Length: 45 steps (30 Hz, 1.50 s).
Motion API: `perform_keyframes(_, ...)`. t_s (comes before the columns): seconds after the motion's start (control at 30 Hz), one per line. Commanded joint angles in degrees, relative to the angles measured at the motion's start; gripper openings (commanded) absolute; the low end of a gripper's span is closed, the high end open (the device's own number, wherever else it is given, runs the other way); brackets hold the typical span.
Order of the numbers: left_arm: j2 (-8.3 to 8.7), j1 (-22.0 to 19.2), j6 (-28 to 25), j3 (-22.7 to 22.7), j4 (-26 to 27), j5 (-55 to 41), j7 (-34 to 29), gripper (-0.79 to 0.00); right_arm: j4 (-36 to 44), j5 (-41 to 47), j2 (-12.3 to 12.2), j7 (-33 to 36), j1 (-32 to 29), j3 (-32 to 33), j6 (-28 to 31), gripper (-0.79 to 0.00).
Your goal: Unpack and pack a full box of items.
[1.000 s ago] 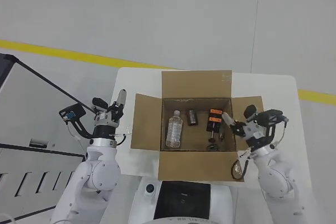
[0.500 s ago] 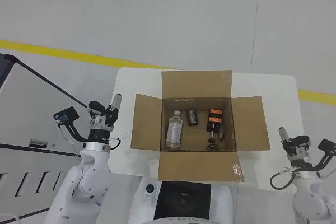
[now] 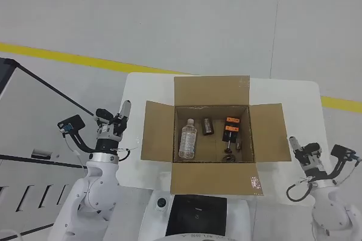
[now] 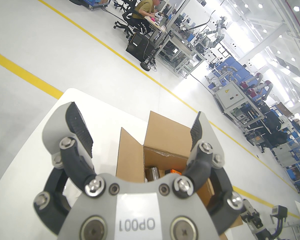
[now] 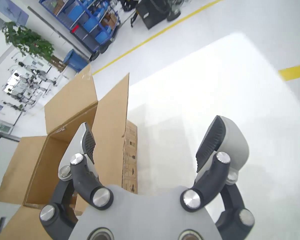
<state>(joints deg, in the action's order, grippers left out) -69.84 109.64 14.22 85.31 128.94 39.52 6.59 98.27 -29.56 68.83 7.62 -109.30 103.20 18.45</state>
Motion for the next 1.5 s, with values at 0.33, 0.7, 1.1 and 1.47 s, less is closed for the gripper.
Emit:
perform_keyframes(0.33,0.00,0.00,0.00,0.00,0.00,0.00,0.00,0.000,-18.50,29.92,-1.86,35.58,14.16,-0.42,12.19,-0.105)
perform_keyframes(0.7,0.00,0.00,0.00,0.00,0.00,0.00,0.00,0.000,-26.27,43.47,-2.70,47.18,18.21,-1.59,17.04,-0.785)
perform_keyframes(1.1,0.00,0.00,0.00,0.00,0.00,0.00,0.00,0.000,-31.67,55.48,-3.36,49.14,16.84,1.09,22.56,-0.785)
perform_keyframes(1.47,0.00,0.00,0.00,0.00,0.00,0.00,0.00,0.000,-33.87,61.05,-4.41,53.09,14.80,4.76,23.30,-0.440)
